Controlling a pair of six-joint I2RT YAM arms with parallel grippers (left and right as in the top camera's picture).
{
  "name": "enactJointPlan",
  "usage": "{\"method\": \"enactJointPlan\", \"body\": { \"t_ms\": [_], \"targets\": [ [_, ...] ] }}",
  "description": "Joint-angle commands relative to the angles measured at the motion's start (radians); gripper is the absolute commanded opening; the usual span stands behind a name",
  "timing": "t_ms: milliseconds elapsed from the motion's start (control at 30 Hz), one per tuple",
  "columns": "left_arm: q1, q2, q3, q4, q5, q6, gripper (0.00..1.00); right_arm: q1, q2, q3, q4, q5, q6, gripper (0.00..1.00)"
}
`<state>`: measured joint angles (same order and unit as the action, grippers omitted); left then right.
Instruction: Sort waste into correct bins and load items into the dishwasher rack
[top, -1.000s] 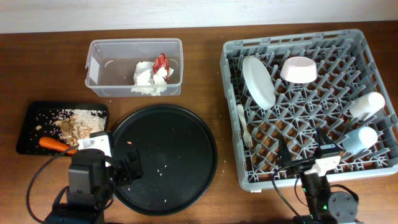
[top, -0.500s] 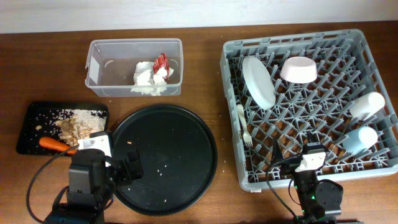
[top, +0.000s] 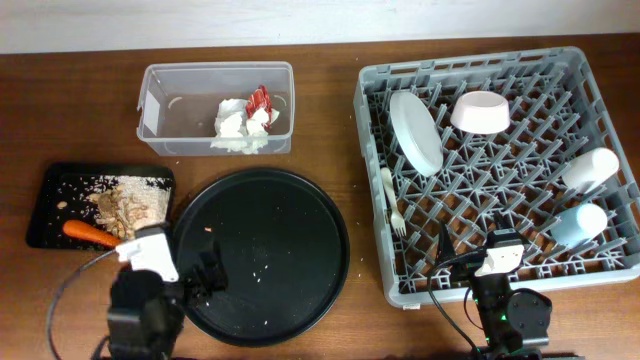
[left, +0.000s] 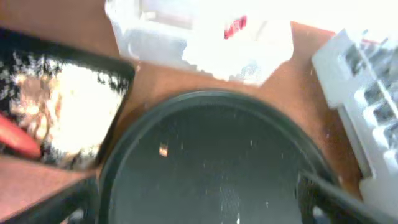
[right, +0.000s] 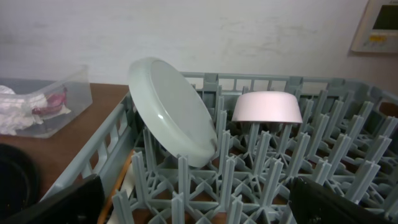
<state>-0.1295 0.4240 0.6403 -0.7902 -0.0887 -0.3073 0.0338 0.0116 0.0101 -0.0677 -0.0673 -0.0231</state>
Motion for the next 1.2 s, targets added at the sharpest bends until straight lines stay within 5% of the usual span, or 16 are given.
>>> {"method": "enactJointPlan", "body": {
  "t_ms": [0,267,400,1167],
  "targets": [
    [0.008,-0.168,-0.246,0.229,0.002,0.036,0.99,0.005,-0.008,-0.005,-0.007,0.009,0.001,0.98],
    [0.058,-0.419,-0.633,0.858,0.113,0.337,0.99,0.005,-0.008,-0.005,-0.007,0.009,0.001,0.98],
    [0.060,-0.419,-0.632,0.707,0.111,0.422,0.99,0.005,-0.008,-0.005,-0.007,0.009,0.001,0.98],
    [0.061,-0.419,-0.632,0.709,0.111,0.422,0.99,0.005,-0.008,-0.005,-0.007,0.009,0.001,0.98]
  ]
}}
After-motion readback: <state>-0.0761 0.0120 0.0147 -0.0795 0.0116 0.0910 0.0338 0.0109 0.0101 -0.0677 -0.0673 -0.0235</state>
